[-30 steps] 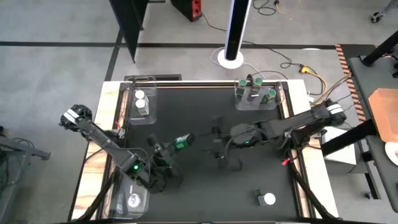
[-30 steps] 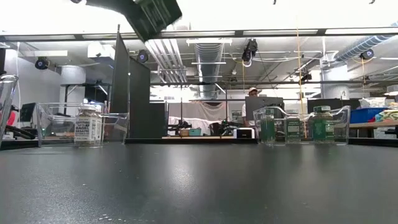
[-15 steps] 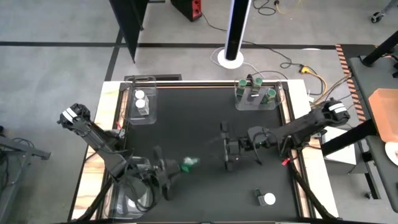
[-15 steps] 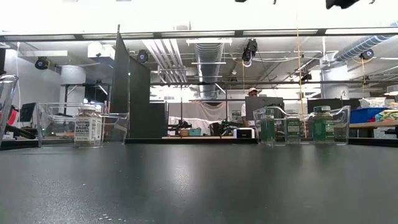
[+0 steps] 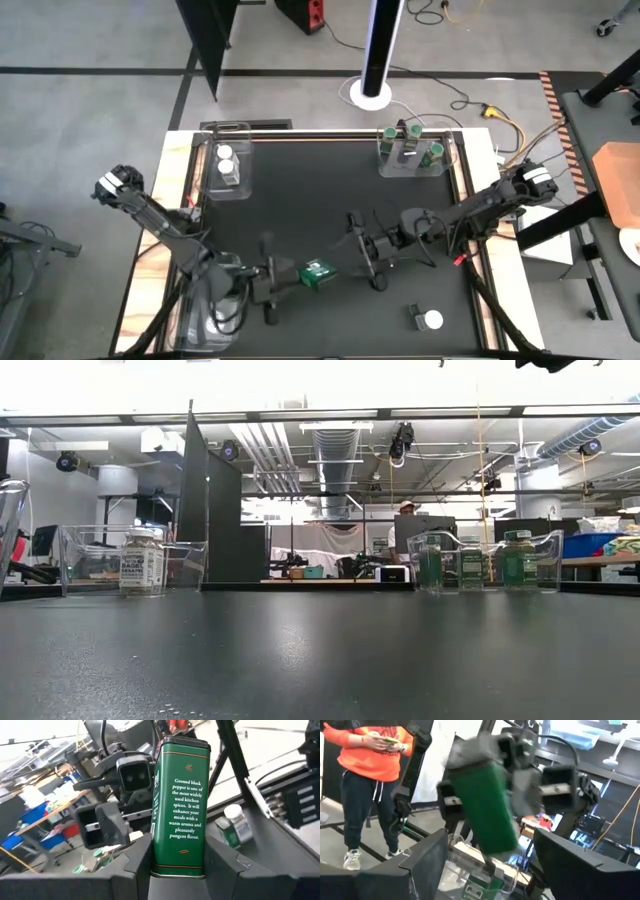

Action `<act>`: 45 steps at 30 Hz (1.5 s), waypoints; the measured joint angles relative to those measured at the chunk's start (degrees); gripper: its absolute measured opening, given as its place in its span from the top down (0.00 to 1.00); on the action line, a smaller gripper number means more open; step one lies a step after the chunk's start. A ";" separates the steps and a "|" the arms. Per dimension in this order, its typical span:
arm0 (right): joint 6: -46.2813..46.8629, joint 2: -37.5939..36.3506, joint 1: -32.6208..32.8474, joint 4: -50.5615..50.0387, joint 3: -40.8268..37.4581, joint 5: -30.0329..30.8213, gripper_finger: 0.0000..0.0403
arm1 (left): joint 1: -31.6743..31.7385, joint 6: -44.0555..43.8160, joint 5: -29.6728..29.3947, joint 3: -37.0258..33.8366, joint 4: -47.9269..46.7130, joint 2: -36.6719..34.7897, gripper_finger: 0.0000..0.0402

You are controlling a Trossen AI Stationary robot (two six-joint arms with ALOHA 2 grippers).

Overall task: Sort spices by type
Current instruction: Put the top black seasoning can into the bottom left transparent bin

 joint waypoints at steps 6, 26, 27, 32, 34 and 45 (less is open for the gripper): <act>-0.54 -0.02 0.45 -0.14 1.47 0.24 0.29 | 4.59 0.18 6.13 0.00 2.20 0.00 0.71; -7.86 -0.07 0.41 -0.39 3.05 1.92 0.71 | 8.10 -0.44 9.73 0.00 5.10 0.07 0.69; -7.64 -0.07 0.41 -0.39 3.05 2.06 0.71 | 8.10 -1.08 9.71 0.00 5.08 0.07 0.68; -7.08 -0.47 0.43 -3.17 3.05 7.04 0.71 | 7.89 -5.85 3.35 0.07 1.06 -0.15 0.55; -6.95 -0.97 0.42 -5.07 3.08 8.82 0.71 | 7.64 -7.30 0.24 0.09 -1.58 -0.20 0.47; -2.62 -6.01 0.54 -31.17 6.40 24.07 0.71 | 6.81 -9.10 -5.41 0.17 -11.80 -1.08 0.22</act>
